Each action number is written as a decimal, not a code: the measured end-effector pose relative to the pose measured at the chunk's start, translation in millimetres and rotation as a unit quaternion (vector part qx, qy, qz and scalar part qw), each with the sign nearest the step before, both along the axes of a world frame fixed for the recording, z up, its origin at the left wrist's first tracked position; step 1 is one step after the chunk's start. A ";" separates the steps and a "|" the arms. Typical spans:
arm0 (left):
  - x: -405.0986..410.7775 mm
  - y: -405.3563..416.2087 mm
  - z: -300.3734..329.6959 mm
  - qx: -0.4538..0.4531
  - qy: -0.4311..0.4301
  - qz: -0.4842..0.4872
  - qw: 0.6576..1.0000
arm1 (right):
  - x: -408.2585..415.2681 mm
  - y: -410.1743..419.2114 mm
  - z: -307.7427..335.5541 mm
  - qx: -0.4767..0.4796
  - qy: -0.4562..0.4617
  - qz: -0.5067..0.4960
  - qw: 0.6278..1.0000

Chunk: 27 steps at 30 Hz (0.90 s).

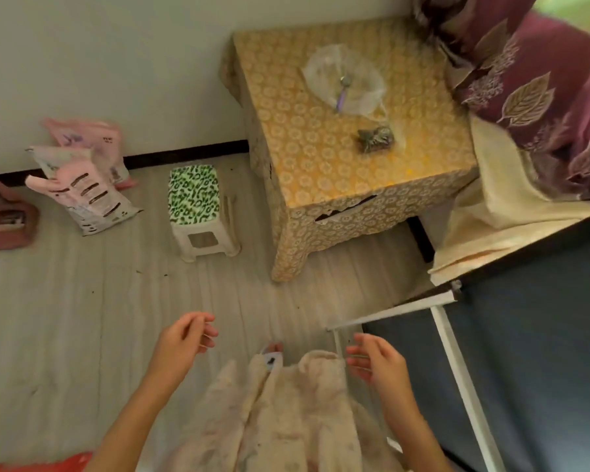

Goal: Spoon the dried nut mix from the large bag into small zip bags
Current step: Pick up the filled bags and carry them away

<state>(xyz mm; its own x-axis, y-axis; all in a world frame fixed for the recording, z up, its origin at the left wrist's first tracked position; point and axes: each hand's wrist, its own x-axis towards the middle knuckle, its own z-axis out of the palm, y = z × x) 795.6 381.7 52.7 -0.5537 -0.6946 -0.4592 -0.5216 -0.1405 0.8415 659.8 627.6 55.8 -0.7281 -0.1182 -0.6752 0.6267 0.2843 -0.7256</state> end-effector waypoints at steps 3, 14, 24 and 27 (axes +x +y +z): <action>-45.9 -36.8 8.5 -0.011 0.011 -0.015 1.000 | -29.0 -23.8 1.9 0.012 0.002 -0.003 1.000; -147.9 -95.0 -22.9 0.041 -0.005 0.031 0.999 | -166.4 -104.4 -10.3 0.023 -0.006 -0.005 1.000; -304.3 -156.9 -17.2 0.009 -0.002 -0.007 1.000 | -355.1 -169.3 -28.8 -0.029 -0.071 -0.060 0.995; -343.0 -172.5 -13.1 -0.001 0.007 -0.014 1.000 | -422.6 -190.3 -41.3 -0.040 -0.085 -0.067 0.993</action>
<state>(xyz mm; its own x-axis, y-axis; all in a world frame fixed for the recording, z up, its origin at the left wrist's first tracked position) 452.6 209.2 39.6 -0.5802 -0.6790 -0.4498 -0.5132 -0.1241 0.8492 237.1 437.2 14.6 -0.6168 -0.0864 -0.7824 0.7707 0.1361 -0.6225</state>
